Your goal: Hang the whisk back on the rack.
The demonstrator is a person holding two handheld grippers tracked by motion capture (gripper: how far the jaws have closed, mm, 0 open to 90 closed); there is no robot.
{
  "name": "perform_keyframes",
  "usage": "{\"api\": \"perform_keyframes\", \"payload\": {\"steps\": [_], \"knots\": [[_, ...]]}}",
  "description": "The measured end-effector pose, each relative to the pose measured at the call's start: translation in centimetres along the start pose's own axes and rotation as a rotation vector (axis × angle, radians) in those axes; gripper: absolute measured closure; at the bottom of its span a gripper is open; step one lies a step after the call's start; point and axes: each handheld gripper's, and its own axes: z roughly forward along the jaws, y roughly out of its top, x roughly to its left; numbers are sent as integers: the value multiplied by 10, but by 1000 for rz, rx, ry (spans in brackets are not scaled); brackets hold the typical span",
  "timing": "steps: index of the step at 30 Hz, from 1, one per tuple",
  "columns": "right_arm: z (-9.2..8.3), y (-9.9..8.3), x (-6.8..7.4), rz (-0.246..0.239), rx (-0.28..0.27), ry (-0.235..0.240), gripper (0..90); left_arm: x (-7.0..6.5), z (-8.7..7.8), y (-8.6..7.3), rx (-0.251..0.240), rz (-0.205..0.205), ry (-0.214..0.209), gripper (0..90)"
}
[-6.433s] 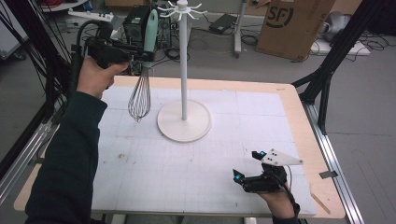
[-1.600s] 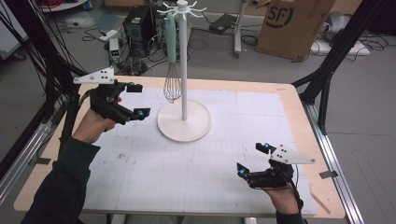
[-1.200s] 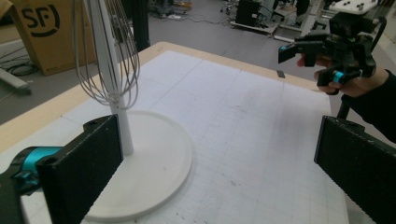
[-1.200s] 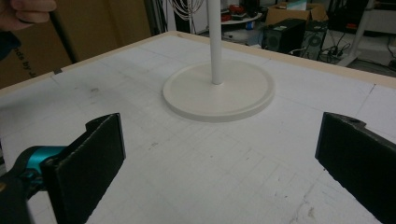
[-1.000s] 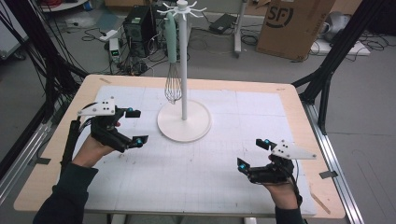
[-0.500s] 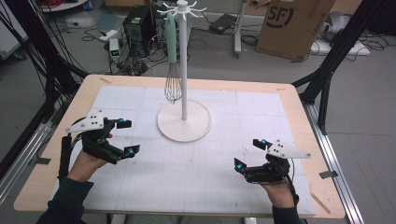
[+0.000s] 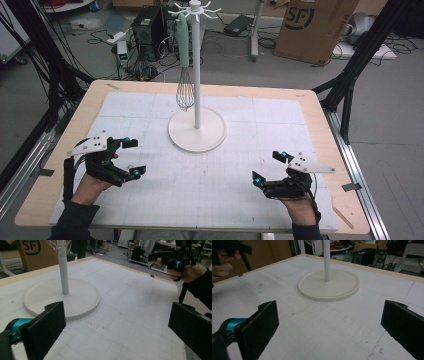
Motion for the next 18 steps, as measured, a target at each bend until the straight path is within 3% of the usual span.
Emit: {"api": "perform_keyframes", "payload": {"steps": [7,18], "knots": [[-2,0,0,-21,-1,7,4,-3,-1,1,-7,11,-1,17],[-6,-1,-1,-17,-9,9,4,-4,-3,2,-4,10,23,17]]}}
